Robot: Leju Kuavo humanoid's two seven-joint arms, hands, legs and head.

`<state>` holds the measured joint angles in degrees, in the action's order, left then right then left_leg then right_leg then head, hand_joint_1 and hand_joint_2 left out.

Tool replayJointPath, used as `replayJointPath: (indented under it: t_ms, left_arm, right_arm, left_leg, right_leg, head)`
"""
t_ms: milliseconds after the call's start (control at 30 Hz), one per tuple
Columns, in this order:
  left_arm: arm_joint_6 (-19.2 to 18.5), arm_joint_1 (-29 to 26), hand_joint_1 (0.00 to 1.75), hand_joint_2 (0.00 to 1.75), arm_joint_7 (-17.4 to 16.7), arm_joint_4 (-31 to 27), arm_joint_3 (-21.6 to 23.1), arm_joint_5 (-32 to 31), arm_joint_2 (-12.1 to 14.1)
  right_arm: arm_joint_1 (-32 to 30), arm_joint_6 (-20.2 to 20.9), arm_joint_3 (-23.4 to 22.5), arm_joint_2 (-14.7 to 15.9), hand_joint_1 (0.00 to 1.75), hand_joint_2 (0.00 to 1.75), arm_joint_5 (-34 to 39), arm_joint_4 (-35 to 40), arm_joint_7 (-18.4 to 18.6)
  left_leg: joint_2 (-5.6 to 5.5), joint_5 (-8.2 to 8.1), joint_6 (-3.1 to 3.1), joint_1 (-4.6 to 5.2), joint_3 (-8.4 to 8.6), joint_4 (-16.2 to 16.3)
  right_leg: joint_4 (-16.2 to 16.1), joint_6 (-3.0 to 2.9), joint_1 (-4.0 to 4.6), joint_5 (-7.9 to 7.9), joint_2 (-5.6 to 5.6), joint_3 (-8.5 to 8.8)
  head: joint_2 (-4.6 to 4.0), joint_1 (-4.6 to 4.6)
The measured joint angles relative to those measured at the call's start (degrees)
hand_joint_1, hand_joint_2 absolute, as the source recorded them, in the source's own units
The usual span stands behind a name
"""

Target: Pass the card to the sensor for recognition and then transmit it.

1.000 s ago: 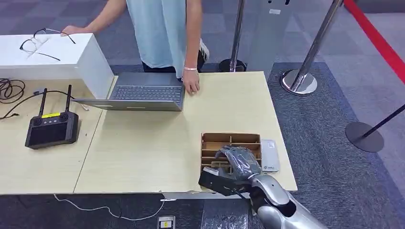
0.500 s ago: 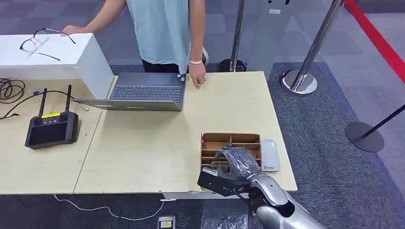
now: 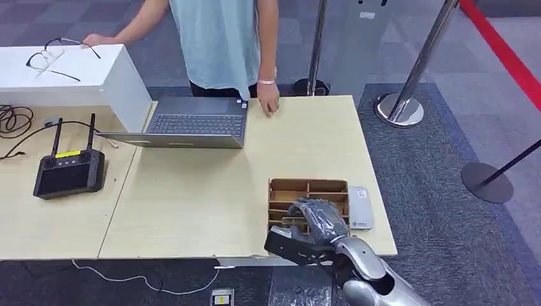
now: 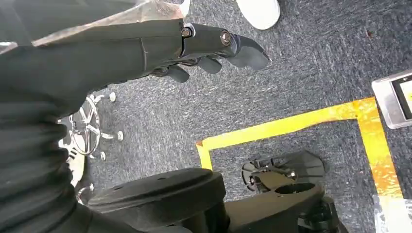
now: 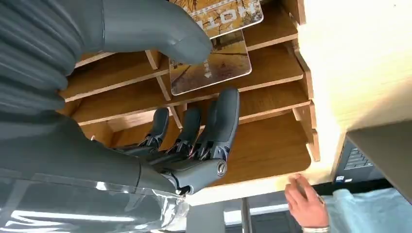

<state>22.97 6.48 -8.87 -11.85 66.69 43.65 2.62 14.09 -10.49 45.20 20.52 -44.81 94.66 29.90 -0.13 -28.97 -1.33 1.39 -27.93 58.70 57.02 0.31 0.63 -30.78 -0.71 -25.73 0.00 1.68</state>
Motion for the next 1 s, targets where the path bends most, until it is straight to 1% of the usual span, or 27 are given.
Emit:
replayJointPath:
  t_ms: [133,333,800,1000]
  left_arm:
    - [0.00,0.00,0.00,1.75,-0.20,0.00,0.00,0.00,0.00]
    - [0.00,0.00,0.00,1.75,-0.20,0.00,0.00,0.13,0.02]
    - [0.00,0.00,0.00,1.75,-0.26,0.00,0.00,0.13,0.04]
    - [0.00,0.01,0.00,1.75,-0.28,0.02,0.00,0.13,0.04]
  right_arm:
    - [-0.22,-0.35,-0.02,0.00,0.91,1.75,0.00,0.00,0.00]
    - [-0.56,-0.48,-0.09,0.00,0.94,1.75,0.00,0.00,0.00]
    - [-1.21,-0.68,-0.28,0.00,0.94,1.75,0.20,-0.02,-0.09]
    - [-1.51,-0.85,-0.37,0.00,0.98,1.75,0.35,-0.04,-0.09]
  left_leg:
    - [0.00,0.00,0.00,0.00,0.00,0.00]
    - [0.00,0.00,0.00,0.00,0.01,0.00]
    - [0.00,0.00,0.00,0.00,0.00,0.00]
    - [0.00,0.00,0.00,0.00,0.00,0.00]
  right_leg:
    - [0.00,0.00,0.00,0.00,0.00,0.00]
    - [0.00,0.00,0.00,0.00,0.00,0.00]
    - [-0.01,0.00,0.00,0.00,0.00,0.00]
    - [-0.01,0.00,0.00,0.00,0.00,0.00]
  head:
    - [0.00,0.00]
    - [0.00,0.00]
    - [0.00,0.00]
    - [0.00,0.00]
